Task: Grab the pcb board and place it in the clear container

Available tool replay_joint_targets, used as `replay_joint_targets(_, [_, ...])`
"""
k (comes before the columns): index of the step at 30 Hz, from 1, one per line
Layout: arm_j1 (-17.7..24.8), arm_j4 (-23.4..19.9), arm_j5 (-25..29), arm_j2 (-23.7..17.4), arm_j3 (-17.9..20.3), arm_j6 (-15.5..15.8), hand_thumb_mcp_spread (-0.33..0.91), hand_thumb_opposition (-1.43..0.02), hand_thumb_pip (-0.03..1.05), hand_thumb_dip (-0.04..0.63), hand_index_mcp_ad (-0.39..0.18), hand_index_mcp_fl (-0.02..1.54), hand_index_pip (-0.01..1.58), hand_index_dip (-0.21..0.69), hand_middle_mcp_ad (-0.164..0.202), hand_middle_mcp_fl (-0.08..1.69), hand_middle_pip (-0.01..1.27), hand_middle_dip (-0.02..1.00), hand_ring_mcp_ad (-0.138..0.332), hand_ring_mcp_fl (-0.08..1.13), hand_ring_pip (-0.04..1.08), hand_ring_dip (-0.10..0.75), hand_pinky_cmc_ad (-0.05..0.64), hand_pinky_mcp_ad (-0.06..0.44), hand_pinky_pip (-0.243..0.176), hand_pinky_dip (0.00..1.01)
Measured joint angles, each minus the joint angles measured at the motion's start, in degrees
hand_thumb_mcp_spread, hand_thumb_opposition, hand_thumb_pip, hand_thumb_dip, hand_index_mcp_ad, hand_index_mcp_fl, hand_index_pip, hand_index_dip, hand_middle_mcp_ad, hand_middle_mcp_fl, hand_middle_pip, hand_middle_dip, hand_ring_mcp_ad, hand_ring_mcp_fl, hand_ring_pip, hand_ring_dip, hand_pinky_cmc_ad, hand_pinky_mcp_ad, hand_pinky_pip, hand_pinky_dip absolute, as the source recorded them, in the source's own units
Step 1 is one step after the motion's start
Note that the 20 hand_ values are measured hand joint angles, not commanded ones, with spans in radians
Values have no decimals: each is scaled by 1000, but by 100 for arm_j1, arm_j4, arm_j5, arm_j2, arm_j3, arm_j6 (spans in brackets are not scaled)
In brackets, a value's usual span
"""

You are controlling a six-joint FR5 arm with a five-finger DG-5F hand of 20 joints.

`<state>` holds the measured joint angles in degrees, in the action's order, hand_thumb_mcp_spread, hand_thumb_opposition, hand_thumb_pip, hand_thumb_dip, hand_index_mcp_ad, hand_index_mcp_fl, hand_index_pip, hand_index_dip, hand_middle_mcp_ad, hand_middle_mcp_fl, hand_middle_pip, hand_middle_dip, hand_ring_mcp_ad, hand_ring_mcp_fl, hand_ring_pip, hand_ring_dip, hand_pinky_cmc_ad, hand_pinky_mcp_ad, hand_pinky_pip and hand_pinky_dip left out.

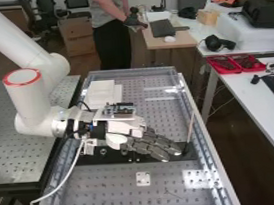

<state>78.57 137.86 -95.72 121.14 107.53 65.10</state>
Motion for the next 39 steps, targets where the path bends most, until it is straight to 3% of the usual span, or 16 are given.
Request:
replay_joint_targets(7, [-22, -36, -54, -10, -18, -102, 464, -860, 677, 255, -51, 401, 1539, 84, 68, 211, 127, 175, 236, 33, 94, 30, 258, 169, -96, 391])
replay_joint_targets(12, [-26, -25, -42, -18, -30, -140, 463, -880, 667, 250, -52, 433, 1525, 75, 65, 208, 127, 175, 237, 31, 93, 30, 258, 169, -84, 358])
replay_joint_targets(14, [-32, -3, -39, -47, -35, -155, 457, -881, 658, 248, -37, 511, 1522, 75, 65, 215, 127, 175, 234, 35, 110, 33, 258, 169, -66, 361])
replay_joint_targets(22, [-55, 163, 11, -316, -51, -185, 463, -888, 658, 248, -37, 510, 1522, 75, 65, 243, 127, 175, 230, 44, 101, 38, 279, 168, -68, 344])
replay_joint_targets(31, [-3, 309, -26, -903, 42, -205, 463, -890, 660, 248, -37, 513, 1522, 75, 66, 243, 127, 175, 236, 49, 101, 38, 278, 171, -68, 342])
replay_joint_targets(39, [363, 307, -184, -1627, 193, -458, 463, -890, 660, 248, -37, 513, 1522, 77, 66, 244, 127, 175, 236, 44, 99, 38, 278, 168, -51, 330])
